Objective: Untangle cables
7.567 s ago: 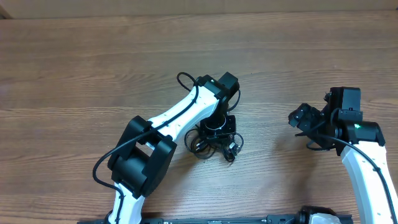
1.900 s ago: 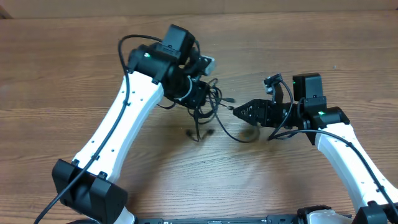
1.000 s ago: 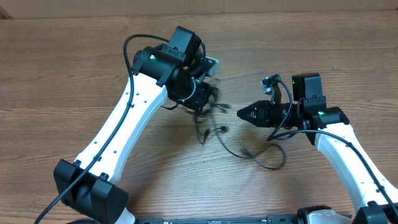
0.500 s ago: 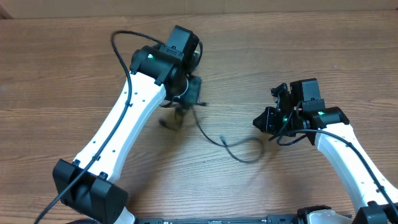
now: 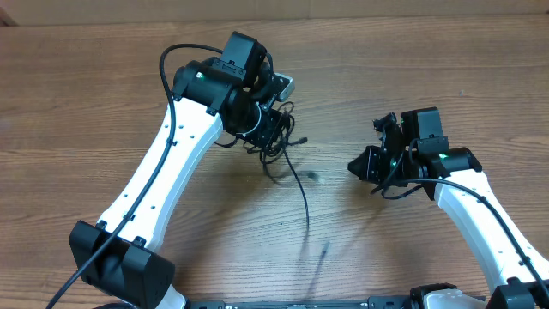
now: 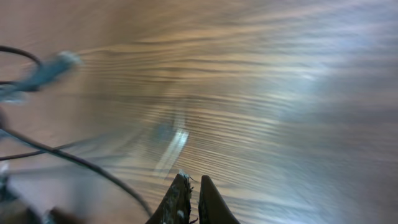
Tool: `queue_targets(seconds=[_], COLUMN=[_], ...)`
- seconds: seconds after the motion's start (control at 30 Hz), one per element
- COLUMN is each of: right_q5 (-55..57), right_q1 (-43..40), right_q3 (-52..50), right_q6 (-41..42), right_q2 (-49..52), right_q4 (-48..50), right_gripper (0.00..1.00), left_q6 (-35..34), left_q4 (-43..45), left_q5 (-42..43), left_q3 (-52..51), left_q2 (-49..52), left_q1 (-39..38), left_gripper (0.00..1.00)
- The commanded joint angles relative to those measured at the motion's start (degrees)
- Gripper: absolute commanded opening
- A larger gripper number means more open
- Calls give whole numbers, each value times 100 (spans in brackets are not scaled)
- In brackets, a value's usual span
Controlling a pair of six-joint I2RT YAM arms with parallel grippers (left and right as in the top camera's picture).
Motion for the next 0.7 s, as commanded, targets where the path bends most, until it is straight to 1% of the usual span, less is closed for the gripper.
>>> queue_targets(seconds=[0.0, 0.13, 0.17, 0.23, 0.27, 0.33, 0.43, 0.47, 0.5, 0.53, 0.6, 0.67], right_q5=[-981, -1147, -1145, -1147, -1150, -1268, -1764, -1945, -2175, -2286, -2677, -2938], right_q1=[17, 17, 17, 17, 17, 17, 17, 17, 17, 17, 17, 17], right_q3=[87, 87, 87, 87, 87, 87, 87, 87, 87, 87, 87, 87], right_q6=[-363, -356, -356, -356, -356, -358, -361, -361, -358, -358, -356, -356], right_q2=[-90, -90, -90, -90, -90, -90, -90, -90, -90, -90, -90, -90], right_q4=[243, 562, 619, 713, 769, 876, 1165, 1283, 1447, 1534, 1816, 2002], right_gripper=[6, 7, 9, 17, 20, 21, 22, 24, 31, 35, 51, 60], left_q6=[737, 1032, 1078, 1067, 1019, 791, 424, 323, 151, 96, -133, -501], left_q4=[7, 105, 136, 236, 289, 411, 575, 610, 640, 643, 634, 636], left_q5=[1801, 3071, 3342, 3766, 3991, 4325, 4701, 4776, 4782, 4747, 4465, 4172], left_q3=[122, 122, 122, 122, 122, 122, 122, 122, 122, 122, 122, 122], left_q2=[-101, -98, -101, -98, -101, -101, -101, -98, -98, -98, -98, -98], left_q1=[-66, 17, 42, 105, 153, 251, 455, 525, 636, 684, 861, 1040], left_gripper=[4, 4, 5, 4, 4, 4, 4, 4, 4, 4, 4, 4])
